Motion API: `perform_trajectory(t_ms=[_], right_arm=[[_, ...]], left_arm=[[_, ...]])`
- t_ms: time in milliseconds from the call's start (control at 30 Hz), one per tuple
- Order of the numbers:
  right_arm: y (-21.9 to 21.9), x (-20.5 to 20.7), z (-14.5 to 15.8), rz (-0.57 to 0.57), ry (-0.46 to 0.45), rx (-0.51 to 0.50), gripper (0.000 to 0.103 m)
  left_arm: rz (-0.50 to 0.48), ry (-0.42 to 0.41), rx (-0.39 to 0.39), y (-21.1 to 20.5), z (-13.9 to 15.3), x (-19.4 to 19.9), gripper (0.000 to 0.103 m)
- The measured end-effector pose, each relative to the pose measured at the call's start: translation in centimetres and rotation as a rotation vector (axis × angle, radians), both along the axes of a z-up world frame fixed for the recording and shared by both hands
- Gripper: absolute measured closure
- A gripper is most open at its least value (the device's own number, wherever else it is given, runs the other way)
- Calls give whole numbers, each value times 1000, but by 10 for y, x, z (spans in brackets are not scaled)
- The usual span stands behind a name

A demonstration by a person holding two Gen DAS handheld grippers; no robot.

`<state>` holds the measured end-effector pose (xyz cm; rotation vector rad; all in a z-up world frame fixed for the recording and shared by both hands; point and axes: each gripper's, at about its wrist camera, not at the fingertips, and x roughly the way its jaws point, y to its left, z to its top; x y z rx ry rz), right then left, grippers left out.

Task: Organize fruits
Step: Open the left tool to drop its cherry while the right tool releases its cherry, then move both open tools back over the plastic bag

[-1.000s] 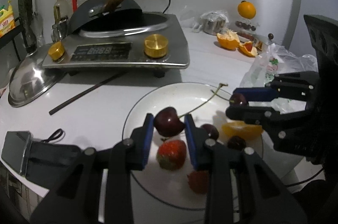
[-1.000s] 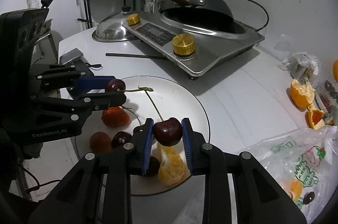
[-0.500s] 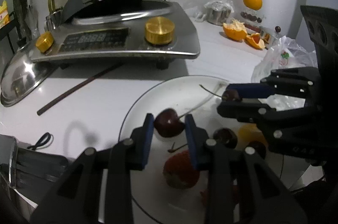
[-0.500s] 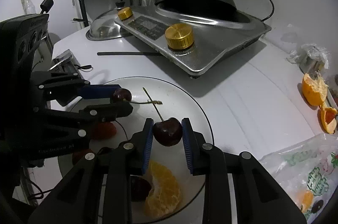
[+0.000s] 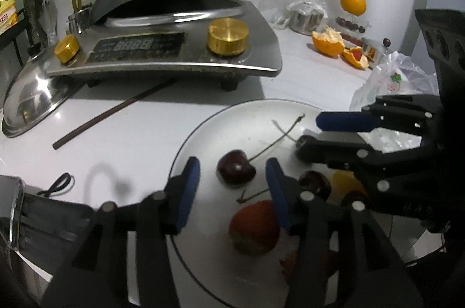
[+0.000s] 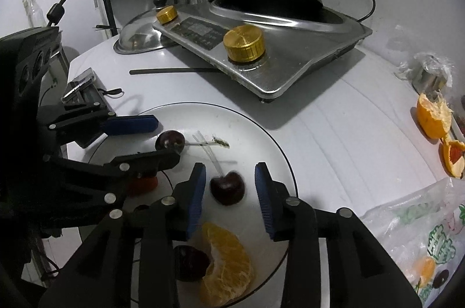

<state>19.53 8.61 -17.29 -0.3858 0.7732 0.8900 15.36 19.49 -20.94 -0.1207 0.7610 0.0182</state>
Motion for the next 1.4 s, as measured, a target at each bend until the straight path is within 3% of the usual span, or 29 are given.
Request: perform_trajectory(t_ms=[633, 1400], right_arm=[[-29, -29, 25, -33, -49, 22, 65], [-109, -61, 51, -106, -85, 82, 65]], left_arm=[[6, -50, 31, -22, 28, -33, 53], [-44, -83, 82, -82, 57, -61, 53]])
